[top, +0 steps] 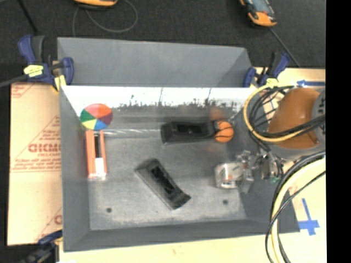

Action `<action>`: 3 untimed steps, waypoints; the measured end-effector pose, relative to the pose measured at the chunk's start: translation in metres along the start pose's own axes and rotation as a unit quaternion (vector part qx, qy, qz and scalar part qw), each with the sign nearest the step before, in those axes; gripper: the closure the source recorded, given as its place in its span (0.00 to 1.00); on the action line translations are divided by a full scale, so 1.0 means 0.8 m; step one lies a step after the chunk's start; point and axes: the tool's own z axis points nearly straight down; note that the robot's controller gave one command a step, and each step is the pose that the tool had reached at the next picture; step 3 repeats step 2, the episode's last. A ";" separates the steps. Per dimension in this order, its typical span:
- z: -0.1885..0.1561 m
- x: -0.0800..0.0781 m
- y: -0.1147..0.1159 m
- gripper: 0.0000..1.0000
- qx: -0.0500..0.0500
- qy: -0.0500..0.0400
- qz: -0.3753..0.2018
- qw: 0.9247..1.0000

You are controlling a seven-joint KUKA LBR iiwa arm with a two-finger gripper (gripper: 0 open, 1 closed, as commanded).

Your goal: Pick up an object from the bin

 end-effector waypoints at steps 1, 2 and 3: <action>-0.002 0.002 0.000 1.00 0.001 -0.001 0.001 1.000; -0.006 0.006 0.007 1.00 0.002 -0.004 0.002 1.000; -0.006 0.006 0.007 1.00 0.002 -0.004 0.002 1.000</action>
Offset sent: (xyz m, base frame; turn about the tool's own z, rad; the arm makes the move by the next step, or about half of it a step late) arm 0.0000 -0.0002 0.0021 0.0000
